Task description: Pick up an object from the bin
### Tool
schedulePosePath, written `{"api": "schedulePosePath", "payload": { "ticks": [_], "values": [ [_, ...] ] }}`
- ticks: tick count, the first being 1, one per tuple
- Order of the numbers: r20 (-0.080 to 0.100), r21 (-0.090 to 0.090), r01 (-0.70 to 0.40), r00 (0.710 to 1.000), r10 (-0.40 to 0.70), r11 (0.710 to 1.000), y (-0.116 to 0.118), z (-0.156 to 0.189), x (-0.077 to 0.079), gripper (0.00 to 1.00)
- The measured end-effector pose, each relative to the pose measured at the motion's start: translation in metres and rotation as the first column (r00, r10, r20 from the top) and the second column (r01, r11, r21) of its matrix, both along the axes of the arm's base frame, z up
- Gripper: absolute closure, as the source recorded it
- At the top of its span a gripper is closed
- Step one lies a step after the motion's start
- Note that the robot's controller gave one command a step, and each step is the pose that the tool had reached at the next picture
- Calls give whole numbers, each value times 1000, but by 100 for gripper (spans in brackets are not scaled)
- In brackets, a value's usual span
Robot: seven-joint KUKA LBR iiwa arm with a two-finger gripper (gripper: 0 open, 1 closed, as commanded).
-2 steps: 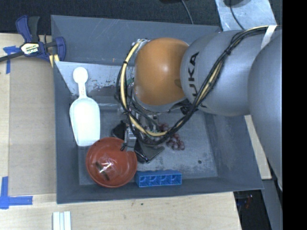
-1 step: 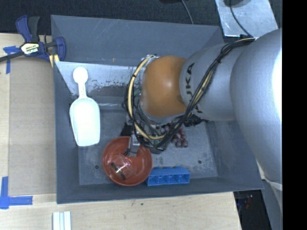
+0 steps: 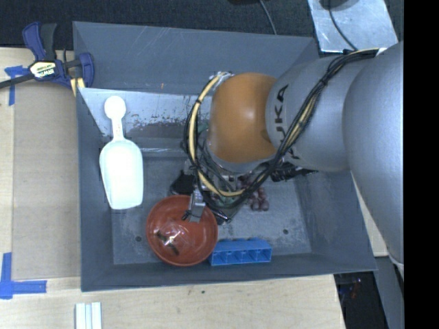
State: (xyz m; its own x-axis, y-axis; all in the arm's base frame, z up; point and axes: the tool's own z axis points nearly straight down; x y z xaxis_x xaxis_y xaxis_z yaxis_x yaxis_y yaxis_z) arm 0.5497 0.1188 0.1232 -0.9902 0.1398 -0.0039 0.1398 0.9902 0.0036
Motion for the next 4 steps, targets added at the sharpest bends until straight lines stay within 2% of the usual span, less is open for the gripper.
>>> {"api": "schedulePosePath", "payload": {
  "ticks": [1, 2, 3, 4],
  "values": [
    [30, 8, -90, 995, 90, 996, 21, -47, -49, 0],
    [36, -16, -561, 827, 561, 827, 26, -50, -44, 0],
    [55, 7, -102, 993, 102, 995, 20, -43, -41, 100],
    [55, 8, -102, 993, 101, 995, 20, -43, -41, 100]
  ]
}}
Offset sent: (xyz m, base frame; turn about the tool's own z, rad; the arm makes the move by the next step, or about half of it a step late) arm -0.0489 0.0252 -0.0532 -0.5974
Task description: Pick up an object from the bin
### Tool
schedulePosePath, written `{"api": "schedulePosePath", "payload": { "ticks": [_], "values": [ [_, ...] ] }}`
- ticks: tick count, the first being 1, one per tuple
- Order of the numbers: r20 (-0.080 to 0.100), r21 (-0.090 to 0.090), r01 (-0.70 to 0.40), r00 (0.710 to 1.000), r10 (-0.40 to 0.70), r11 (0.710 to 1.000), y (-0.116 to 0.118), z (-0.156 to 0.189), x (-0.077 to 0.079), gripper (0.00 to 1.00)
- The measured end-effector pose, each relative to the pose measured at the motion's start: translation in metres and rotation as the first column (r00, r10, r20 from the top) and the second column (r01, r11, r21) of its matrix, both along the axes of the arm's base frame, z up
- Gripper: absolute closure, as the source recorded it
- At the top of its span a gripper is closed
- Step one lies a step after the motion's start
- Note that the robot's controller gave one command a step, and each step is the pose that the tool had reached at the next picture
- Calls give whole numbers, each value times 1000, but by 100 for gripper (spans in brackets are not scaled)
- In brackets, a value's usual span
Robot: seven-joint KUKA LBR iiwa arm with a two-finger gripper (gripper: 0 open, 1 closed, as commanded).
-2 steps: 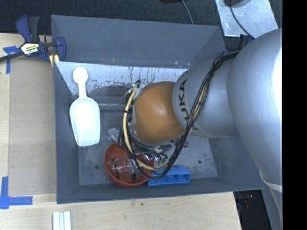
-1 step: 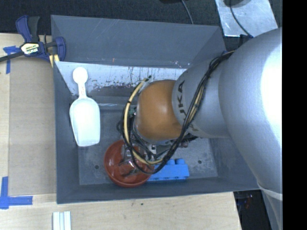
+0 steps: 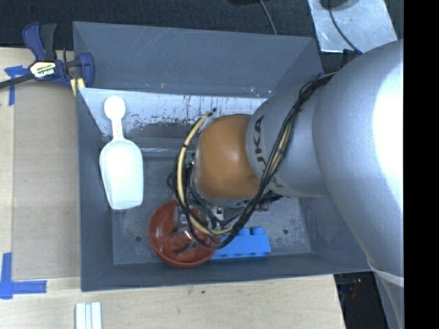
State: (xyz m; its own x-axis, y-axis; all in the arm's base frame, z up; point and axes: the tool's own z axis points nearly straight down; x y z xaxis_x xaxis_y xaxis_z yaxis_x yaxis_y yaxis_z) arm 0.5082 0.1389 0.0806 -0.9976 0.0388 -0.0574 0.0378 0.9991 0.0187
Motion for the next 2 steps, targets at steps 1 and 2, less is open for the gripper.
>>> {"api": "schedulePosePath", "payload": {
  "ticks": [1, 2],
  "values": [
    [-1, 0, 0, 1000, 0, 1000, 0, 15, 0, 100],
    [-3, -1, 0, 1000, 0, 1000, -1, 36, -1, 100]
  ]
}}
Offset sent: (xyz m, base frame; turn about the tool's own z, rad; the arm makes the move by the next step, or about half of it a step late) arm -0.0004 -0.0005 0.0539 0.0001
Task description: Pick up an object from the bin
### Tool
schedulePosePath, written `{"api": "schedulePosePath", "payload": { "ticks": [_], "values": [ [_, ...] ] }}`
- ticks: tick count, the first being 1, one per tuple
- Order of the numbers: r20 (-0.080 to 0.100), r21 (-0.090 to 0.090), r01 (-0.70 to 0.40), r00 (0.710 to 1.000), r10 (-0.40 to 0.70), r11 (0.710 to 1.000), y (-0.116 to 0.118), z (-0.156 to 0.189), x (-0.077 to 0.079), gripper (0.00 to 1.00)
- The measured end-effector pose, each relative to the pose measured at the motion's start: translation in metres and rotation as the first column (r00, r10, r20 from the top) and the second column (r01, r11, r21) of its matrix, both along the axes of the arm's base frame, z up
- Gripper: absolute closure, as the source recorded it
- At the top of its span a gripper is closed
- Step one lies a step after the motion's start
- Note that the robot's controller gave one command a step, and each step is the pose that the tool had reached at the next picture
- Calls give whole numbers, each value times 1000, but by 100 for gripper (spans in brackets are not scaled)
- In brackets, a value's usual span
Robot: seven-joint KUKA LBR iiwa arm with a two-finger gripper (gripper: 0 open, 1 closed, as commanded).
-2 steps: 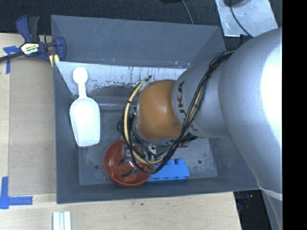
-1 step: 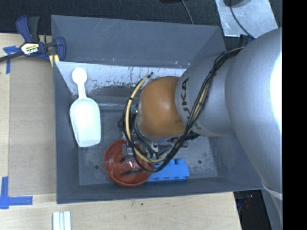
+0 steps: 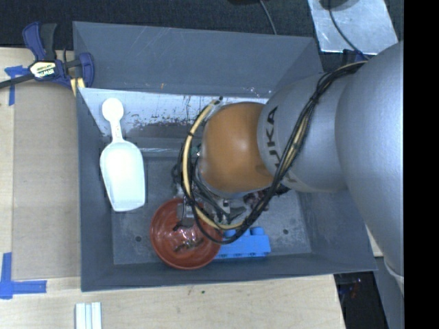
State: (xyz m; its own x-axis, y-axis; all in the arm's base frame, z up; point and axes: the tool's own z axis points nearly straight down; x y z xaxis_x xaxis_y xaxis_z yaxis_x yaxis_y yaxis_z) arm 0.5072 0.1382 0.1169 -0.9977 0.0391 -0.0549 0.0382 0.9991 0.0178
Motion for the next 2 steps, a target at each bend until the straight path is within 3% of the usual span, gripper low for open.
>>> {"api": "schedulePosePath", "payload": {
  "ticks": [2],
  "values": [
    [-1, 0, 1, 1000, -1, 1000, 0, 42, 0, 100]
  ]
}}
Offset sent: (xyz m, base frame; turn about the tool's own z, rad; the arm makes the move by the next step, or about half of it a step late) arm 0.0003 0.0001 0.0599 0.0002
